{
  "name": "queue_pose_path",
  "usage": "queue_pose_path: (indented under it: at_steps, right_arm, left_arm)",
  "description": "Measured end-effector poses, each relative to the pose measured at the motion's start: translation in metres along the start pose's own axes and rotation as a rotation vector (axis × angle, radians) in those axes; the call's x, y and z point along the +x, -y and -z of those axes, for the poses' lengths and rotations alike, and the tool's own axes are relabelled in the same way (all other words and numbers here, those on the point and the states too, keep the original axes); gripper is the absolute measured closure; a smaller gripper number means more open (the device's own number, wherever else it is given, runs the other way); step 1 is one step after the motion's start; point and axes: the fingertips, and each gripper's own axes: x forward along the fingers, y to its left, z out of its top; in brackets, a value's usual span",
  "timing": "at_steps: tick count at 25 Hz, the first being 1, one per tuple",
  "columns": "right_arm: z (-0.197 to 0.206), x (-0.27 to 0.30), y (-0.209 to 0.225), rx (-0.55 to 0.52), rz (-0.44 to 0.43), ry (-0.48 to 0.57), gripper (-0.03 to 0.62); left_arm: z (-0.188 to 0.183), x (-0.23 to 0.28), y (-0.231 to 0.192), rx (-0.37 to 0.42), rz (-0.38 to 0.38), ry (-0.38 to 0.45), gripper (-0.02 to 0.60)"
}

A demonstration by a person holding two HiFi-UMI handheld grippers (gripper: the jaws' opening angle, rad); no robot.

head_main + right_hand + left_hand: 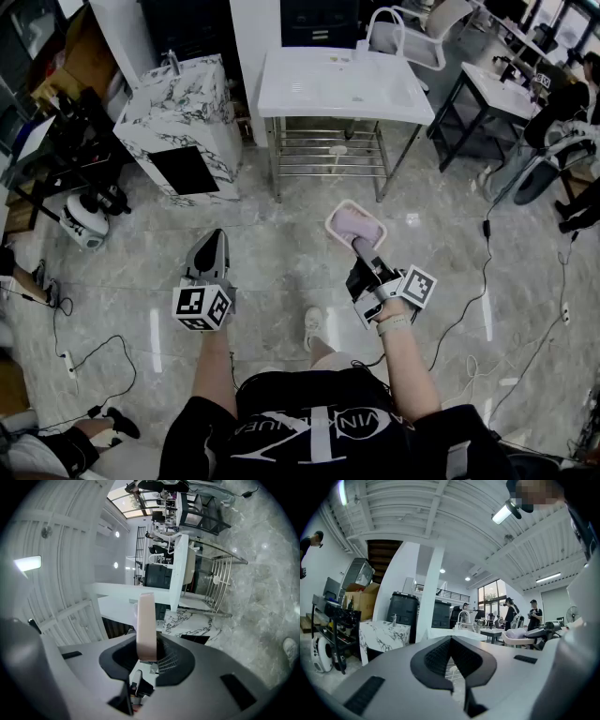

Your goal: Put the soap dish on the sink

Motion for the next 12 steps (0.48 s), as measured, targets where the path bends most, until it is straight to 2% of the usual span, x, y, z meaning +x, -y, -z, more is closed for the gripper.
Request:
queue_pose_path:
  at_steps: [12]
  right_arm:
    - [-0.067, 0.075, 0.019, 0.006, 0.012, -0.04, 0.507]
  left_arm:
    - [0.0, 0.102, -0.015, 0.0, -0.024, -0.004, 0.569]
